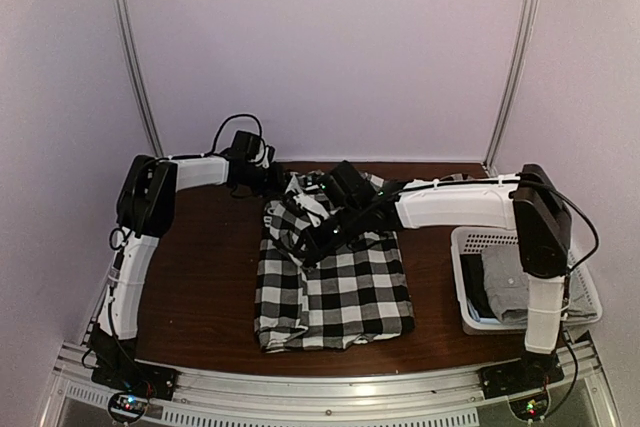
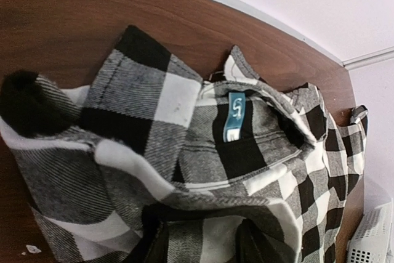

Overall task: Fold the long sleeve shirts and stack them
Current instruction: Fold the flattened shirt at the center of the board.

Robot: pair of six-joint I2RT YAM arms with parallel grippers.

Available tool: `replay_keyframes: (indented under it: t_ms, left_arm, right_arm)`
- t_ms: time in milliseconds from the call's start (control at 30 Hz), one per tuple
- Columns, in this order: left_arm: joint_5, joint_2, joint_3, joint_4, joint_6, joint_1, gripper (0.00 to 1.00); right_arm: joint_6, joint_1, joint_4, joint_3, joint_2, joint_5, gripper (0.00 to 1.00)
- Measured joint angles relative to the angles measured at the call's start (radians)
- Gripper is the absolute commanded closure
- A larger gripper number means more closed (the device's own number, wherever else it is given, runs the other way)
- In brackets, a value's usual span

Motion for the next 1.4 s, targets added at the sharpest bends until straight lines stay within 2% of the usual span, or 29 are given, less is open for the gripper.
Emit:
replay_keyframes:
  t_ms: [767,933,1167,1300,1400]
  left_arm:
    - [-0.042,0.003,0.076,-0.051,0.040,0.051,0.46]
    - [-0.061,-0.017,0.026,-0.049,0.056,0.058,0.39]
    - [-0.098,-0.063,-0.032,-0.058,0.082,0.075,0.39]
    - [-0.106,-0.095,-0.043,-0.057,0.092,0.084,0.39]
    - [-0.110,-0.121,-0.064,-0.057,0.095,0.085,0.38]
  right_arm:
    - [0.000,0.050,-0.034,0.034,0.086,0.002,1.00]
    - [-0.006,0.054,-0.045,0.034,0.100,0.002,0.97]
    - [-0.018,0.069,-0.049,0.040,0.108,0.001,0.97]
    - [-0.020,0.077,-0.051,0.046,0.108,0.001,0.91]
    - [-0.023,0.083,-0.053,0.047,0.108,-0.001,0.81]
